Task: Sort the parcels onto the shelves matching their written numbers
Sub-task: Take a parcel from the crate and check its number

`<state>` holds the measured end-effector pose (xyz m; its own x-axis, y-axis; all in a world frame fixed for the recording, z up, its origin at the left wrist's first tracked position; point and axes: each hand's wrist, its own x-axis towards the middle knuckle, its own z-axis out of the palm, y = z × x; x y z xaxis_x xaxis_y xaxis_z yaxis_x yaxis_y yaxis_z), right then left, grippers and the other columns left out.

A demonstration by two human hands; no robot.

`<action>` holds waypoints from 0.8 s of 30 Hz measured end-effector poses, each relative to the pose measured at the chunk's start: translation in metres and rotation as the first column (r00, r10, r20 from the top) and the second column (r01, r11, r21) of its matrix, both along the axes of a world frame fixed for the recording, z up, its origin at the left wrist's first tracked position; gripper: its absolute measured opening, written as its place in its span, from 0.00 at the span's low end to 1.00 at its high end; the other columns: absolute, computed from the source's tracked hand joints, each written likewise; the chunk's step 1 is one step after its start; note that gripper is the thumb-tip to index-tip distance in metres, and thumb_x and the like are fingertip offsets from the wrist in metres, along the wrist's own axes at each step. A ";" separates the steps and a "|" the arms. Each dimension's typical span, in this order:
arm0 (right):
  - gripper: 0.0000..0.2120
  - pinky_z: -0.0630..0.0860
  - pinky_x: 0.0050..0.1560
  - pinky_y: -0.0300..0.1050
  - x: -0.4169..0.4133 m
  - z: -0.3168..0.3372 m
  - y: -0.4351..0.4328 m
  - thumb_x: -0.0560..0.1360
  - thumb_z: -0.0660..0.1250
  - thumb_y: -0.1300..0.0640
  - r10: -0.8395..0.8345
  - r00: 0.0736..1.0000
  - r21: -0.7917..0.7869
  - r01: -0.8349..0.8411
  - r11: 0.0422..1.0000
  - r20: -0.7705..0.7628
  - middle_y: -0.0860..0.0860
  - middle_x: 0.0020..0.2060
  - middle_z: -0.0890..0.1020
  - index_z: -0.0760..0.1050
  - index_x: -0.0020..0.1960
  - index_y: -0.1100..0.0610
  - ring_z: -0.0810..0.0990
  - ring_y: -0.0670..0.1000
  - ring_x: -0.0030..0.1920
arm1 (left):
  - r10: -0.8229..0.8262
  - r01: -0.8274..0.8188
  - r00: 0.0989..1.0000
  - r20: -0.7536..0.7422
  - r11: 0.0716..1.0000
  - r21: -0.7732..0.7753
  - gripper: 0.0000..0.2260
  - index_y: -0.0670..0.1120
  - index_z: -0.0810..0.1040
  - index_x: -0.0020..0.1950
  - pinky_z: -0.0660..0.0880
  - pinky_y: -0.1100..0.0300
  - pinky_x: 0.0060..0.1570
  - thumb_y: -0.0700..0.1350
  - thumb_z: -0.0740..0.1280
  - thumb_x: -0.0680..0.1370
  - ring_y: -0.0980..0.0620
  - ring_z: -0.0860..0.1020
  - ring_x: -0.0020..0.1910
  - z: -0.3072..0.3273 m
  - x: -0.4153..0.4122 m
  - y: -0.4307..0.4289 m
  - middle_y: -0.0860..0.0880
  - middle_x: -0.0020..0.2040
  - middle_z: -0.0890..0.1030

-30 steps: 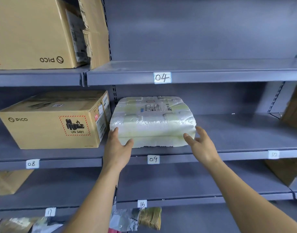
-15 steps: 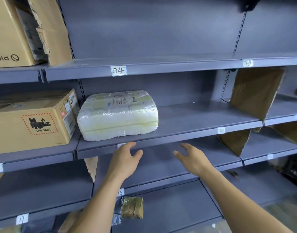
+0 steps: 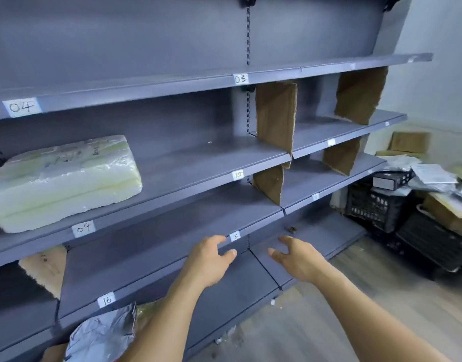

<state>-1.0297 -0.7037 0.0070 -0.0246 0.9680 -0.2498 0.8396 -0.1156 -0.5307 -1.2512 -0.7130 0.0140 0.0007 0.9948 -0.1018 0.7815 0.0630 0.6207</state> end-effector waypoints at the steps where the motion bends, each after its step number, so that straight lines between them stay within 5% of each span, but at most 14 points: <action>1: 0.30 0.70 0.66 0.47 0.015 -0.001 -0.005 0.82 0.59 0.40 -0.024 1.000 -0.011 0.024 1.000 0.003 0.54 0.73 0.71 0.62 0.78 0.55 0.72 0.56 0.70 | -0.035 0.035 0.999 0.001 0.999 -0.019 0.24 0.51 0.70 0.74 0.69 0.59 0.64 0.57 0.66 0.79 0.52 0.71 0.70 -0.002 0.016 0.001 0.53 0.73 0.72; 15: 0.32 0.68 0.69 0.45 0.195 -0.031 -0.030 0.80 0.61 0.38 -0.484 0.875 -0.029 0.484 0.875 -0.004 0.52 0.73 0.72 0.64 0.77 0.54 0.70 0.54 0.73 | -0.506 0.504 0.863 0.007 0.859 -0.084 0.24 0.51 0.68 0.75 0.69 0.57 0.66 0.56 0.65 0.80 0.51 0.68 0.72 -0.018 0.214 0.067 0.52 0.74 0.71; 24: 0.30 0.69 0.65 0.41 0.261 -0.025 0.045 0.79 0.62 0.38 -0.663 0.748 0.048 0.663 0.747 -0.022 0.51 0.71 0.75 0.68 0.75 0.54 0.73 0.52 0.70 | -0.625 0.629 0.777 0.072 0.775 -0.064 0.24 0.50 0.69 0.75 0.68 0.62 0.64 0.55 0.66 0.80 0.53 0.70 0.71 -0.020 0.290 0.169 0.53 0.73 0.72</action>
